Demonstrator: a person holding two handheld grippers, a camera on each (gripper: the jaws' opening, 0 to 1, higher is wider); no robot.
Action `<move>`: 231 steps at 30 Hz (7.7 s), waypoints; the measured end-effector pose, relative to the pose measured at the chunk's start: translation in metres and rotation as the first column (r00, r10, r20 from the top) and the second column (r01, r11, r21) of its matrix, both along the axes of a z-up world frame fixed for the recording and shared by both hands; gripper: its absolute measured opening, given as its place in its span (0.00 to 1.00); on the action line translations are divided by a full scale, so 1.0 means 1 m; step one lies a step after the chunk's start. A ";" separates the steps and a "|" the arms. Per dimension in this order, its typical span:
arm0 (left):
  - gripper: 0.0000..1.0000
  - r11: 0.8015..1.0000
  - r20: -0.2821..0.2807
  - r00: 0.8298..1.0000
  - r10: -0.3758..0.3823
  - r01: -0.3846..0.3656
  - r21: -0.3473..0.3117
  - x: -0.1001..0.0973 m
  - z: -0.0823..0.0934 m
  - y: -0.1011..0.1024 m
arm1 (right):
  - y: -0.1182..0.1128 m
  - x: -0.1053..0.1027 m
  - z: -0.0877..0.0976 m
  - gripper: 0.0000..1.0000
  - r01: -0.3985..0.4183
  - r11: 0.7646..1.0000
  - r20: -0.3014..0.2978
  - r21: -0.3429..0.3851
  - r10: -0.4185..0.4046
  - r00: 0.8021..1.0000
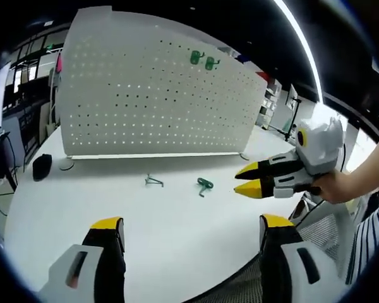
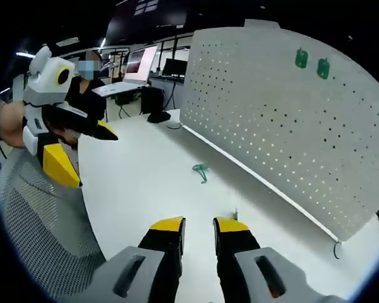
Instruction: Insert the hook assembly into the mounting plate slot until the hook locks in place.
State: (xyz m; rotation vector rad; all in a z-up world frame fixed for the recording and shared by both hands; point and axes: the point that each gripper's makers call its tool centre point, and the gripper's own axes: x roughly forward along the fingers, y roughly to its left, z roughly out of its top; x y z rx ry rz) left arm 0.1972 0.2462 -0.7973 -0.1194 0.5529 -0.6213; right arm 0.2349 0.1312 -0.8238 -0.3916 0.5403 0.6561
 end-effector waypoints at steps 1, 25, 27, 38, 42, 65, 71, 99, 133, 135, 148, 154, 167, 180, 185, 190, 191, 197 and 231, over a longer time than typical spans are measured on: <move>0.91 1.000 -0.001 1.000 0.006 -0.006 0.003 0.001 0.000 0.001 | 0.003 0.002 -0.003 0.16 -0.010 1.000 -0.012 -0.001 0.010 1.000; 0.91 0.999 -0.010 0.999 0.033 -0.033 0.016 0.003 -0.003 0.006 | 0.061 0.089 -0.049 0.14 -0.170 0.983 -0.124 -0.072 0.160 0.979; 0.91 0.999 -0.012 0.999 0.035 -0.035 0.017 0.003 -0.004 0.006 | 0.061 0.094 -0.054 0.14 -0.167 0.983 -0.135 -0.078 0.155 0.979; 0.90 0.999 -0.019 0.999 0.035 -0.034 0.024 0.002 -0.005 0.005 | 0.068 0.118 -0.065 0.13 -0.146 0.986 -0.153 -0.086 0.132 0.979; 0.90 0.999 -0.021 0.999 0.037 -0.036 0.023 0.002 -0.005 0.006 | 0.069 0.124 -0.072 0.11 -0.141 0.984 -0.166 -0.104 0.123 0.978; 0.89 0.999 -0.027 0.999 0.042 -0.042 0.012 0.004 -0.005 0.007 | 0.070 0.134 -0.077 0.01 -0.060 0.993 -0.217 -0.099 0.037 0.976; 0.86 0.998 -0.030 0.998 0.056 -0.056 -0.018 0.008 -0.001 0.011 | 0.065 0.129 -0.063 0.00 -0.017 0.999 -0.235 -0.042 0.007 0.972; 0.68 0.990 0.144 0.982 -0.125 0.132 -0.043 0.056 0.047 -0.008 | 0.045 0.030 0.052 0.00 0.167 0.922 -0.371 0.349 -0.028 0.928; 0.21 0.922 0.217 0.920 -0.327 0.361 -0.142 0.029 0.077 -0.046 | 0.058 -0.030 0.083 0.00 0.298 0.708 -0.582 0.640 0.193 0.790; 0.19 0.918 0.218 0.916 -0.337 0.371 -0.139 0.027 0.077 -0.047 | 0.059 -0.032 0.085 0.00 0.303 0.700 -0.585 0.647 0.200 0.786; 0.05 0.892 0.243 0.885 -0.398 0.435 -0.124 0.020 0.082 -0.057 | 0.063 -0.034 0.091 0.00 0.308 0.665 -0.588 0.680 0.245 0.771; 0.03 0.878 0.237 0.866 -0.441 0.471 -0.087 0.016 0.079 -0.062 | 0.060 -0.038 0.088 0.01 0.322 0.659 -0.600 0.680 0.247 0.761; 0.02 0.934 0.126 0.935 -0.332 0.344 -0.094 0.039 0.067 -0.056 | 0.039 -0.017 0.103 0.06 0.253 0.701 -0.457 0.667 0.116 0.882; 0.02 0.958 -0.153 0.985 -0.077 0.030 -0.286 0.065 0.057 -0.023 | 0.044 -0.021 0.106 0.13 -0.030 0.932 -0.120 0.361 0.078 0.990; 0.01 0.934 -0.227 0.972 -0.060 -0.025 -0.355 0.063 0.057 -0.023 | 0.056 -0.023 0.106 0.13 -0.076 0.948 -0.081 0.310 0.106 0.991; 0.01 0.913 -0.267 0.961 -0.072 -0.044 -0.405 0.057 0.059 -0.028 | 0.062 -0.018 0.106 0.14 -0.106 0.959 -0.044 0.262 0.122 0.992; 0.01 0.913 -0.269 0.960 -0.074 -0.043 -0.406 0.054 0.060 -0.030 | 0.064 -0.017 0.105 0.14 -0.107 0.960 -0.045 0.259 0.123 0.991; 0.01 0.904 -0.281 0.955 -0.099 -0.031 -0.426 0.042 0.063 -0.040 | 0.069 -0.015 0.101 0.13 -0.126 0.968 -0.031 0.216 0.136 0.990; 0.02 0.820 -0.352 0.932 -0.087 -0.134 -0.557 0.037 0.070 -0.043 | 0.073 -0.008 0.101 0.01 -0.132 0.984 0.012 0.115 0.132 0.991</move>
